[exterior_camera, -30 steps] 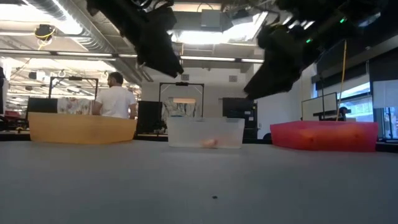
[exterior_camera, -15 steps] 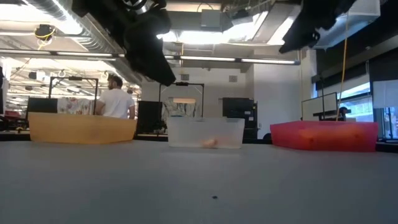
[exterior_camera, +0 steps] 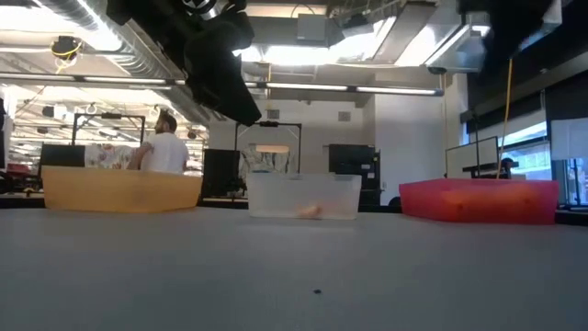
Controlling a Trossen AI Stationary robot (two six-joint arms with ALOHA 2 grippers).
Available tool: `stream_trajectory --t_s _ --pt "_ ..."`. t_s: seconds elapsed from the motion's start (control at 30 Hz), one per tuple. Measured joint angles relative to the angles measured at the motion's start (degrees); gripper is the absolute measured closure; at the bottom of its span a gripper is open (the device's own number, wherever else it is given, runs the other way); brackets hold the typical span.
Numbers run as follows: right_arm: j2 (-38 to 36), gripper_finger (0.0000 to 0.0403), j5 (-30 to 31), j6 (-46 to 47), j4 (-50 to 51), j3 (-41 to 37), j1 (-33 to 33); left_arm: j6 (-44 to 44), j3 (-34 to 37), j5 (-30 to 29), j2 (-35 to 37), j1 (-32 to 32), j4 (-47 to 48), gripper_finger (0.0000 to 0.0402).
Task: Sort produce into baskets
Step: Put the tomato into the orange bin
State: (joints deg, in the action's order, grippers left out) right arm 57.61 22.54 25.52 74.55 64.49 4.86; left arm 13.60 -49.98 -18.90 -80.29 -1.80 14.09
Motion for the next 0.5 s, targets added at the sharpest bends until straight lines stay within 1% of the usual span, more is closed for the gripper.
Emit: stream_trajectory --t_s 0.03,0.07,0.17,0.3,0.4,0.43,0.5 --pt "0.4 0.0013 -0.8 2.4 3.1 0.0 0.0 0.0 0.0 0.0 0.0 0.0 0.0 0.0180" --pt "0.7 0.0012 -2.0 4.6 6.1 0.0 0.0 0.0 0.0 0.0 0.0 0.0 0.0 0.0180" --pt "1.6 0.0038 -6.1 7.3 11.6 -0.1 0.0 0.0 0.0 0.0 0.0 0.0 0.0 0.0180" --pt "1.6 0.0070 -12.9 9.1 11.5 -0.1 0.0 0.0 0.0 0.0 0.0 0.0 0.1 0.0180" --pt "1.7 0.0081 -17.2 8.8 9.6 -0.1 0.1 0.0 0.0 0.0 0.0 0.0 0.2 0.0180" --pt "1.7 0.0083 -18.0 8.8 9.5 -0.1 0.1 0.0 0.0 0.0 0.0 0.0 0.2 0.0180" --pt "2.0 0.0085 -17.8 8.8 9.8 -0.1 0.0 0.0 0.0 0.0 0.0 0.0 0.2 0.0180"
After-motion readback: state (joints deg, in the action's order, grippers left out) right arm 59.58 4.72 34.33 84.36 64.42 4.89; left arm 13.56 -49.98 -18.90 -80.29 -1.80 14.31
